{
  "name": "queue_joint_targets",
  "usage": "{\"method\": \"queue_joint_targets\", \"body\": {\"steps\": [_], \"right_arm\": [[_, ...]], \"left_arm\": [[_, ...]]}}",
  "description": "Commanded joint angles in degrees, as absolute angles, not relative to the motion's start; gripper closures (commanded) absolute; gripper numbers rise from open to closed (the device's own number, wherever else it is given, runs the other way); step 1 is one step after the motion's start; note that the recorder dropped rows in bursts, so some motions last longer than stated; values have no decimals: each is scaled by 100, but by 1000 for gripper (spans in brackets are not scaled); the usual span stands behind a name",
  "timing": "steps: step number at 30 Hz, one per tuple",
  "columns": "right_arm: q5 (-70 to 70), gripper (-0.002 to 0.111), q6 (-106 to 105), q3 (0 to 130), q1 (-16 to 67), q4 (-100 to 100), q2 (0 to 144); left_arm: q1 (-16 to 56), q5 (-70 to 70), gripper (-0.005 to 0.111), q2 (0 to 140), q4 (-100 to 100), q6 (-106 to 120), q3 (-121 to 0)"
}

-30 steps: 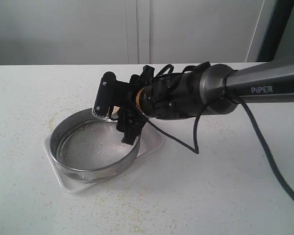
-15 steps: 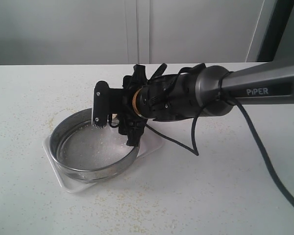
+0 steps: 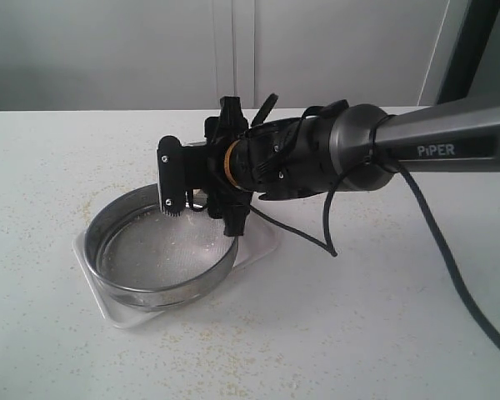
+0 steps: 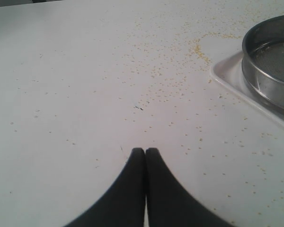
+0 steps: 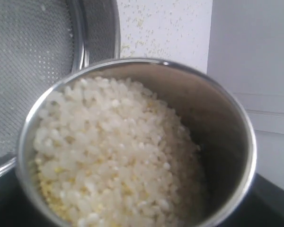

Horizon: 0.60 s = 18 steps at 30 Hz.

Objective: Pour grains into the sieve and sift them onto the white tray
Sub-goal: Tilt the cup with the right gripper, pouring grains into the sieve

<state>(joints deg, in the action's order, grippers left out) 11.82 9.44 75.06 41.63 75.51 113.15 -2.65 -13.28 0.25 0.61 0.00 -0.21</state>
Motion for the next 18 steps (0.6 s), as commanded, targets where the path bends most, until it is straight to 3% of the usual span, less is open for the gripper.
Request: {"method": "queue_joint_targets", "body": {"steps": [1, 18], "right_arm": [[1313, 108, 886, 7552, 4196, 7971, 11268], [1366, 108, 710, 7552, 4287, 8750, 11462]], "left_arm": [[-278, -1331, 107, 0, 114, 0, 0], [-278, -1331, 107, 0, 114, 0, 0]]}}
